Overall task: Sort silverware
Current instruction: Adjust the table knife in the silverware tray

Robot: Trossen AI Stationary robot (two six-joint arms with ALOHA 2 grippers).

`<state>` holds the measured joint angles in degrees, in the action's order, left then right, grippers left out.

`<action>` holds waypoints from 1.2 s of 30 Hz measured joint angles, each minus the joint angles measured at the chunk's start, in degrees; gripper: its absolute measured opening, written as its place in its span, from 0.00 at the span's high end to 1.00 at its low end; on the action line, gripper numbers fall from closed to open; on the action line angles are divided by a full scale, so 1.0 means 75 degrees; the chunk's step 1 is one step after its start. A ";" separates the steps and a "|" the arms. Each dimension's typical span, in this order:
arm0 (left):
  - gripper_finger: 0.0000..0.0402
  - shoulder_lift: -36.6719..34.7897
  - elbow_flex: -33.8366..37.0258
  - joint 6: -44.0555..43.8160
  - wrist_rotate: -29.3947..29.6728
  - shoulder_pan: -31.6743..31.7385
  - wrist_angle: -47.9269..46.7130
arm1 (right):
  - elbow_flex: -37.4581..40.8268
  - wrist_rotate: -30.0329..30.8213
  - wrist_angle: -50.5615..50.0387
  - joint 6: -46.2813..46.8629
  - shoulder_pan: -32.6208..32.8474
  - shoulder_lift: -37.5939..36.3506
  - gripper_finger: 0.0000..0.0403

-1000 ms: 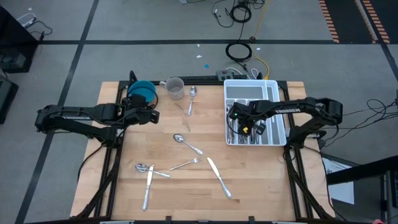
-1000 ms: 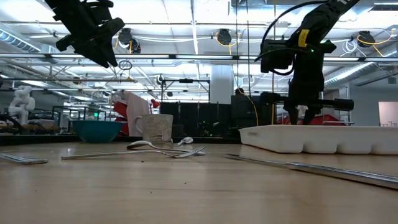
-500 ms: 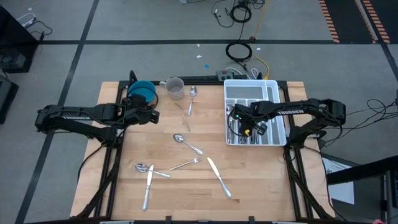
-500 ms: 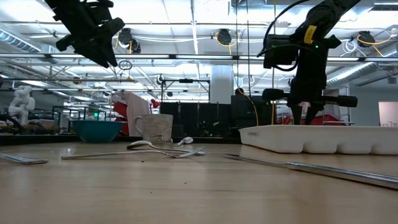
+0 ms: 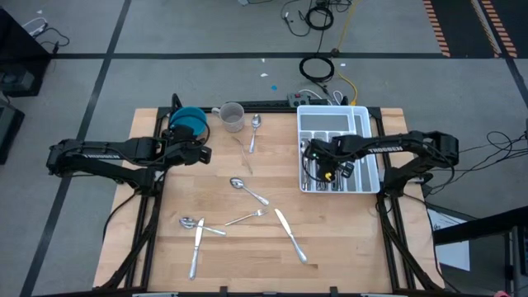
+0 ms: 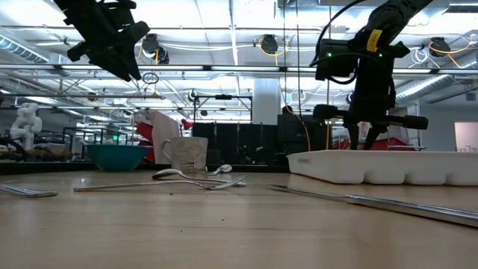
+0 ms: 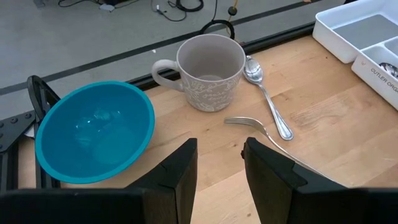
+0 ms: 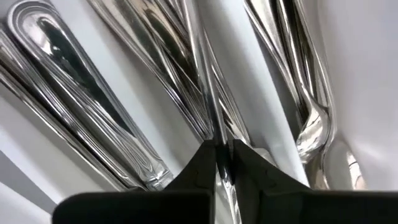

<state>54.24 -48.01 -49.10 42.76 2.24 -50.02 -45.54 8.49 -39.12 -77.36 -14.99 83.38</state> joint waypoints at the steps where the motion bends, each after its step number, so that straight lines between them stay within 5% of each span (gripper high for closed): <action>1: 0.66 0.0003 0.0000 0.0000 0.0000 0.0000 0.0000 | 0.0000 0.0038 0.0002 -0.0017 0.0020 -0.0031 0.97; 27: 0.66 0.0002 0.0431 -0.0350 0.0090 -0.0001 0.0072 | -0.0091 0.0368 0.0112 -0.0467 0.0512 -0.2029 1.00; 31: 0.66 0.0002 0.0431 -0.0350 0.0090 -0.0001 0.0070 | -0.0332 0.0463 0.0191 0.0008 0.0815 -0.2405 1.00; 36: 0.66 0.0002 0.0431 -0.0391 0.0085 -0.0001 0.0070 | -0.0761 0.0232 0.0206 0.2391 0.0913 -0.2890 1.00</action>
<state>54.25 -44.77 -52.03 43.40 2.23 -49.50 -51.24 10.23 -37.57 -59.42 -8.14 61.71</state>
